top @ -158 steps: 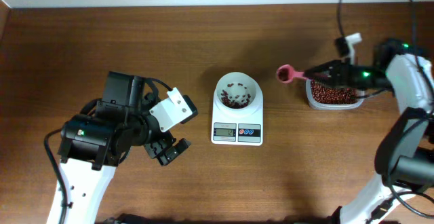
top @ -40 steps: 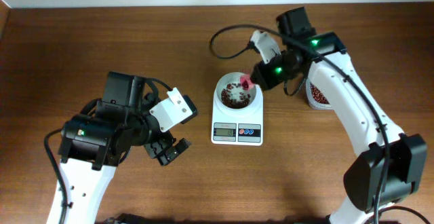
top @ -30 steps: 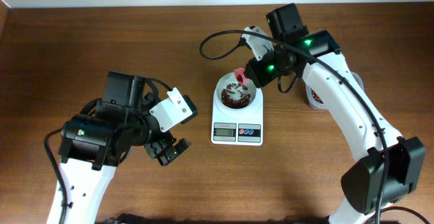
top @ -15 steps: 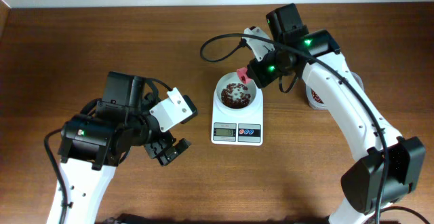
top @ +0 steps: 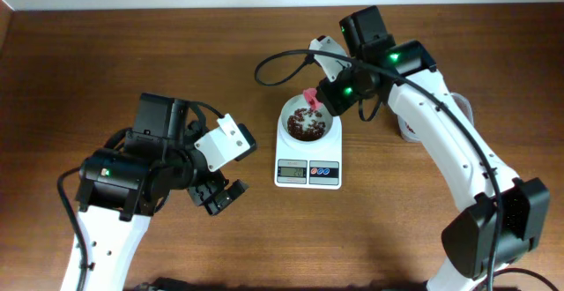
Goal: Scoop and weigh 50g on scale
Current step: 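Tilt the scoop over the bowl to pour beans with the right gripper, then move the scoop back to the bean tub with the right gripper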
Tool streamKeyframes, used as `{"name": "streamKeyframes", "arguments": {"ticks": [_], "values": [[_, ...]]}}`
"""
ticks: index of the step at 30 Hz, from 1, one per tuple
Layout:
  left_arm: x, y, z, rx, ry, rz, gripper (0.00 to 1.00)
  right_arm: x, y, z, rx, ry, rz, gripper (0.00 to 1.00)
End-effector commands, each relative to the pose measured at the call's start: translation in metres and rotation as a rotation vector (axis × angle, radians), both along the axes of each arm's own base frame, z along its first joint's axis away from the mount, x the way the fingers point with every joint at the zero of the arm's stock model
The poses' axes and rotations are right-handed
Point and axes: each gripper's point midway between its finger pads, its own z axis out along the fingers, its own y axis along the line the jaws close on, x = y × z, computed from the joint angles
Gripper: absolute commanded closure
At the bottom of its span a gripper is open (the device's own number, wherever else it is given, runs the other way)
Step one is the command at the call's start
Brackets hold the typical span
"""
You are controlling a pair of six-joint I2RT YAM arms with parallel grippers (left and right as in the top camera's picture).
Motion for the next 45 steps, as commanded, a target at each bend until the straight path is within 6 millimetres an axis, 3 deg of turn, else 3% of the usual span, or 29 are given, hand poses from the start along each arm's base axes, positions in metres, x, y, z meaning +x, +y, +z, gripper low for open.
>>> {"name": "streamKeyframes", "arguments": {"ticks": [1, 2, 3, 5, 7, 8, 10, 13, 15, 16, 18, 20, 23, 28, 32, 39, 43, 45], "values": [[-0.001, -0.002, 0.0, -0.008, -0.003, -0.02, 0.01, 0.005, -0.002, 0.008, -0.039, -0.049, -0.003, 0.96], [-0.001, -0.002, 0.0, -0.008, -0.003, -0.02, 0.01, -0.003, 0.009, 0.01, 0.016, -0.02, 0.026, 0.96], [-0.001, -0.002, 0.0, -0.008, -0.003, -0.02, 0.01, -0.005, 0.007, 0.008, -0.008, -0.025, 0.046, 0.96], [-0.001, -0.002, 0.0, -0.008, -0.003, -0.02, 0.01, 0.008, -0.013, 0.004, -0.113, -0.073, -0.011, 0.96], [-0.001, -0.002, 0.0, -0.008, -0.003, -0.02, 0.01, -0.004, 0.012, 0.012, 0.035, -0.018, 0.039, 0.96], [-0.001, -0.002, 0.0, -0.008, -0.003, -0.02, 0.01, -0.007, 0.014, 0.011, 0.027, -0.021, 0.068, 0.96], [-0.001, -0.002, 0.0, -0.008, -0.003, -0.02, 0.01, 0.003, -0.003, 0.006, -0.07, -0.067, 0.032, 0.96], [-0.001, -0.002, 0.0, -0.008, -0.003, -0.02, 0.01, -0.005, 0.01, 0.009, -0.013, -0.039, 0.071, 0.96], [-0.001, -0.002, 0.0, -0.008, -0.003, -0.02, 0.01, 0.006, -0.012, 0.003, -0.133, -0.081, 0.009, 0.96], [-0.001, -0.002, 0.0, -0.008, -0.003, -0.02, 0.01, 0.007, -0.011, 0.004, -0.131, -0.086, 0.004, 0.96], [-0.001, -0.002, 0.0, -0.008, -0.003, -0.02, 0.01, -0.003, 0.008, 0.007, -0.044, -0.054, 0.062, 0.96], [-0.001, -0.002, 0.0, -0.008, -0.003, -0.02, 0.01, 0.004, -0.005, 0.004, -0.115, -0.086, 0.038, 0.96], [-0.001, -0.002, 0.0, -0.008, -0.003, -0.02, 0.01, 0.005, -0.005, 0.005, -0.109, -0.086, 0.026, 0.96], [-0.001, -0.002, 0.0, -0.008, -0.003, -0.02, 0.01, 0.008, -0.019, 0.023, -0.091, -0.114, -0.022, 0.96], [-0.001, -0.002, 0.0, -0.008, -0.003, -0.02, 0.01, 0.001, -0.069, 0.035, -0.096, -0.054, -0.162, 0.96], [-0.001, -0.002, 0.0, -0.008, -0.003, -0.02, 0.01, -0.003, -0.167, 0.025, -0.098, 0.109, -0.51, 0.96], [-0.001, -0.002, 0.0, -0.008, -0.003, -0.02, 0.01, -0.001, -0.238, 0.022, -0.241, 0.084, -0.682, 0.96], [-0.001, -0.002, 0.0, -0.008, -0.003, -0.02, 0.01, -0.003, -0.263, 0.019, -0.327, 0.076, -0.738, 0.96]]}}
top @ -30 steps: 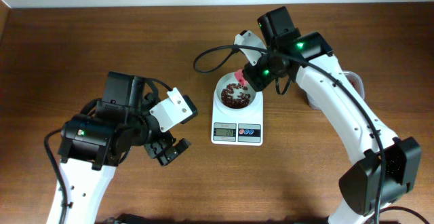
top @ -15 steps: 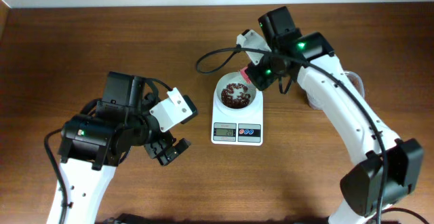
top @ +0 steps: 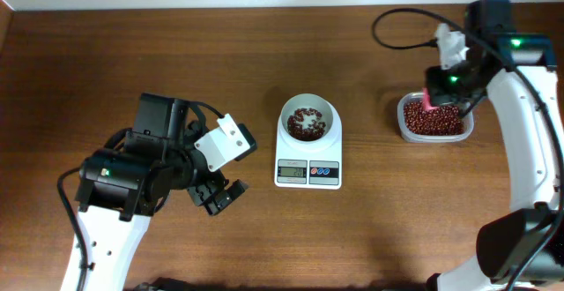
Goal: Scoop and weigh 50g on scale
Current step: 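Move the scoop back to the bean tub with the right gripper, then dip the scoop into the red beans and lift with the right gripper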
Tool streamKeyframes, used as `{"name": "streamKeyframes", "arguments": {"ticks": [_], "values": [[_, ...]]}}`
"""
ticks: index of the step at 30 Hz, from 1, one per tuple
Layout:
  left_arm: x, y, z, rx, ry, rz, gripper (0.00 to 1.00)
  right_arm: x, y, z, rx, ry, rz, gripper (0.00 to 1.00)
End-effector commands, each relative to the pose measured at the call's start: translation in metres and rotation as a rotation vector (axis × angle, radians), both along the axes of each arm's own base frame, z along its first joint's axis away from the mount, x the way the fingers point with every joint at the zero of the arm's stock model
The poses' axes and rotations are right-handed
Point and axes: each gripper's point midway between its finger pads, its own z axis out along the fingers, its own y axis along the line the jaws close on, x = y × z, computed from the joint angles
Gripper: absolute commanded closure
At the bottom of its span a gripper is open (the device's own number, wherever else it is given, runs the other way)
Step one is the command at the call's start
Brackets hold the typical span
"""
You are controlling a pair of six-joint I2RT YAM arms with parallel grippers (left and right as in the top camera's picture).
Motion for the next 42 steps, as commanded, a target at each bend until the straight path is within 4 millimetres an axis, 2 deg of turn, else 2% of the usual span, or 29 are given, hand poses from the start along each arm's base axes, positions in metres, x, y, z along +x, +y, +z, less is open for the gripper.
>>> {"name": "streamKeyframes", "arguments": {"ticks": [1, 3, 9, 13, 17, 20, 23, 25, 30, 34, 38, 42], "values": [[-0.001, -0.002, 0.0, -0.008, -0.003, -0.02, 0.01, -0.002, -0.044, 0.008, -0.16, -0.008, -0.098, 0.96], [-0.001, -0.002, 0.0, -0.008, -0.003, -0.02, 0.01, -0.002, -0.051, 0.002, -0.184, 0.013, -0.079, 0.96], [-0.001, -0.002, 0.0, -0.008, -0.003, -0.02, 0.01, 0.004, -0.056, -0.025, -0.177, 0.08, -0.069, 0.96], [-0.001, -0.002, 0.0, -0.008, -0.003, -0.02, 0.01, 0.024, -0.038, -0.037, -0.065, 0.038, -0.037, 0.96], [-0.001, -0.002, 0.0, -0.008, -0.003, -0.02, 0.01, 0.028, -0.04, -0.06, -0.072, 0.088, -0.038, 0.96], [-0.001, -0.002, 0.0, -0.008, -0.003, -0.02, 0.01, 0.031, -0.046, -0.063, -0.103, 0.089, -0.047, 0.96], [-0.001, -0.002, 0.0, -0.008, -0.003, -0.02, 0.01, 0.024, -0.072, -0.061, -0.248, 0.116, -0.085, 0.96], [-0.001, -0.002, 0.0, -0.008, -0.003, -0.02, 0.01, 0.025, -0.079, -0.059, -0.292, 0.114, -0.09, 0.96], [-0.001, -0.002, 0.0, -0.008, -0.003, -0.02, 0.01, 0.026, -0.078, -0.069, -0.285, 0.135, -0.085, 0.96], [-0.001, -0.002, 0.0, -0.008, -0.003, -0.02, 0.01, 0.031, -0.078, -0.07, -0.286, 0.12, -0.088, 0.96], [-0.001, -0.002, 0.0, -0.008, -0.003, -0.02, 0.01, 0.037, -0.066, -0.072, -0.214, 0.094, -0.069, 0.96], [-0.001, -0.002, 0.0, -0.008, -0.003, -0.02, 0.01, 0.035, -0.064, -0.081, -0.207, 0.121, -0.047, 0.96]]}}
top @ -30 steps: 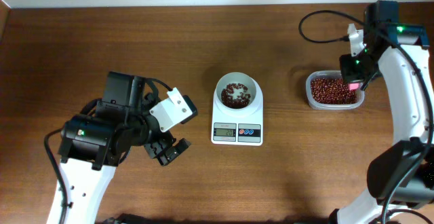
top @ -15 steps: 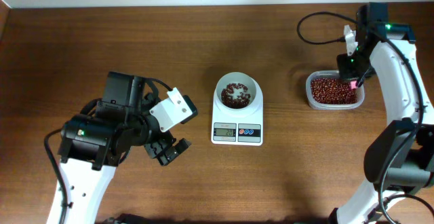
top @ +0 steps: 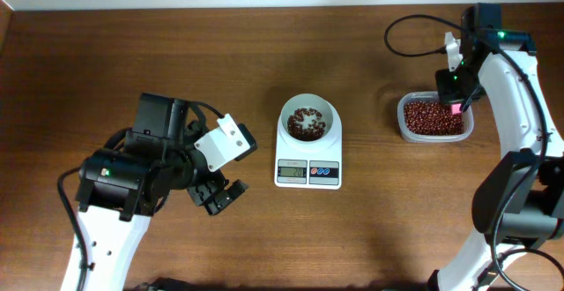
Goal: Scoop and weigh 50g on scale
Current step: 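Dip the scoop into the red beans and lift with the right gripper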
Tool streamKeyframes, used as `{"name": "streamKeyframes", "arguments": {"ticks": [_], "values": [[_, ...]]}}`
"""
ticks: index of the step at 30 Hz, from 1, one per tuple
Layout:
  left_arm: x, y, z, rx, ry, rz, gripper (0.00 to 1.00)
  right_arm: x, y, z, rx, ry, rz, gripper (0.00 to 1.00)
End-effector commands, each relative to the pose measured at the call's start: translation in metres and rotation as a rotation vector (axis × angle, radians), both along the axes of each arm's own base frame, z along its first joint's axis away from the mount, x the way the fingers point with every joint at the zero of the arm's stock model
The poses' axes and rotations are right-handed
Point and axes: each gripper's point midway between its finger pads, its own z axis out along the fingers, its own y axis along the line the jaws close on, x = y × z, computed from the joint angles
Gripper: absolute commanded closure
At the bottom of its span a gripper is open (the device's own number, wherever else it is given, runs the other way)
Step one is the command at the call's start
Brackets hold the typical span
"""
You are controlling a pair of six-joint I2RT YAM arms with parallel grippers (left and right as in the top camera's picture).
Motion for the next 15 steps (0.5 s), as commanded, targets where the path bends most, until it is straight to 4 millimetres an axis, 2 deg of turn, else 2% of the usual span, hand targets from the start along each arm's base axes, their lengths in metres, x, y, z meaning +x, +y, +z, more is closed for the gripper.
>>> {"name": "streamKeyframes", "arguments": {"ticks": [1, 13, 15], "values": [[-0.001, -0.002, 0.0, -0.009, -0.004, -0.02, 0.01, 0.001, -0.001, -0.01, 0.008, 0.02, 0.014, 0.96], [-0.001, -0.002, 0.0, -0.009, -0.004, -0.02, 0.01, 0.003, 0.04, -0.015, 0.223, 0.01, 0.141, 0.96], [-0.001, -0.002, 0.0, -0.009, -0.004, -0.02, 0.01, 0.001, 0.04, -0.017, 0.224, 0.014, 0.141, 0.96]]}}
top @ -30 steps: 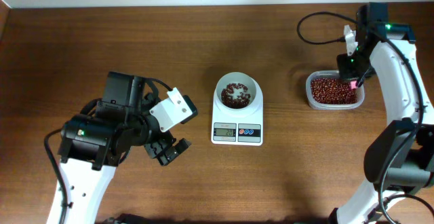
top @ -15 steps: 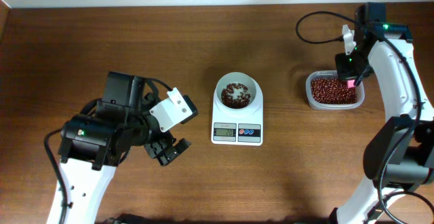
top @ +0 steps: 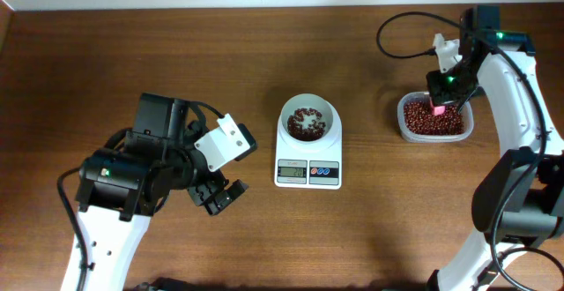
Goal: Scoop and weigh 50g on scale
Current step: 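Dip the scoop into the red beans and lift with the right gripper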
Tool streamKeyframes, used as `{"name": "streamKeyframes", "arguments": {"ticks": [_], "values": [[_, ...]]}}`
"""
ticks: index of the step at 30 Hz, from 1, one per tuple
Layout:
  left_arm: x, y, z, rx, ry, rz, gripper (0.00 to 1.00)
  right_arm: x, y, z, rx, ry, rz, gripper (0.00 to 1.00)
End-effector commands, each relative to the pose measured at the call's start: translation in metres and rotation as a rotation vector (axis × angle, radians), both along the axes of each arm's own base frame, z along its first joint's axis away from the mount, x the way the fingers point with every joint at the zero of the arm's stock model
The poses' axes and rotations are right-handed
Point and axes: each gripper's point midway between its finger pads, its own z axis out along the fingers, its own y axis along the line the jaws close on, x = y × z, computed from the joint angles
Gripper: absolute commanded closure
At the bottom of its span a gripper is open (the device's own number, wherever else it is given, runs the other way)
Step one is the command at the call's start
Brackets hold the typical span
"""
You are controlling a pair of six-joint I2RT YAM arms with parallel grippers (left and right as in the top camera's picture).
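A white bowl [top: 307,121] with a layer of dark red beans stands on a white digital scale [top: 307,173] at the table's middle. At the right a clear tub [top: 432,120] holds many red beans. My right gripper [top: 440,104] is over the tub's far edge, shut on a pink scoop [top: 437,110] whose tip reaches the beans. My left gripper [top: 222,197] hovers low at the left of the scale, open and holding nothing.
The brown wooden table [top: 282,70] runs to a pale wall at the back. A black cable [top: 407,28] loops from the right arm above the tub. The left arm's bulky body fills the front left.
My right gripper with the pink scoop has shifted slightly left over the tub, from its right part towards its far middle. The left arm, bowl and scale are unchanged.
At first my right gripper held the pink scoop over the bowl on the scale. Then it was at the bean tub on the right, and it has stayed there, shifting a little over the beans. The left arm never moved.
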Motion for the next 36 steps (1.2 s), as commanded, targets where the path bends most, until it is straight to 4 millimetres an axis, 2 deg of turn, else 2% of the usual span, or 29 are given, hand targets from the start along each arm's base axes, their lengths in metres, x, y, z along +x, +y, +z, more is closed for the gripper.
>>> {"name": "streamKeyframes", "arguments": {"ticks": [1, 8, 16, 21, 24, 27, 33, 36], "values": [[-0.001, -0.002, 0.0, -0.009, -0.003, -0.021, 0.01, 0.0, 0.007, -0.01, 0.053, 0.014, 0.024, 0.96], [-0.001, -0.002, 0.0, -0.009, -0.003, -0.02, 0.01, -0.005, 0.031, -0.012, 0.179, 0.018, 0.099, 0.96], [-0.001, -0.002, 0.0, -0.009, -0.003, -0.021, 0.01, -0.011, 0.029, -0.013, 0.177, 0.042, 0.12, 0.96], [-0.001, -0.002, 0.0, -0.009, -0.003, -0.021, 0.01, -0.025, 0.013, -0.026, 0.212, 0.084, 0.065, 0.96], [-0.001, -0.002, 0.0, -0.009, -0.003, -0.021, 0.01, -0.032, 0.026, -0.031, 0.307, 0.093, 0.087, 0.96], [-0.001, -0.002, 0.0, -0.009, -0.003, -0.021, 0.01, -0.032, 0.037, -0.028, 0.376, 0.077, 0.116, 0.96], [-0.001, -0.002, 0.0, -0.009, -0.003, -0.021, 0.01, -0.039, 0.045, -0.042, 0.426, 0.087, 0.114, 0.96], [-0.001, -0.002, 0.0, -0.009, -0.003, -0.021, 0.01, -0.039, 0.044, -0.042, 0.432, 0.089, 0.104, 0.96]]}}
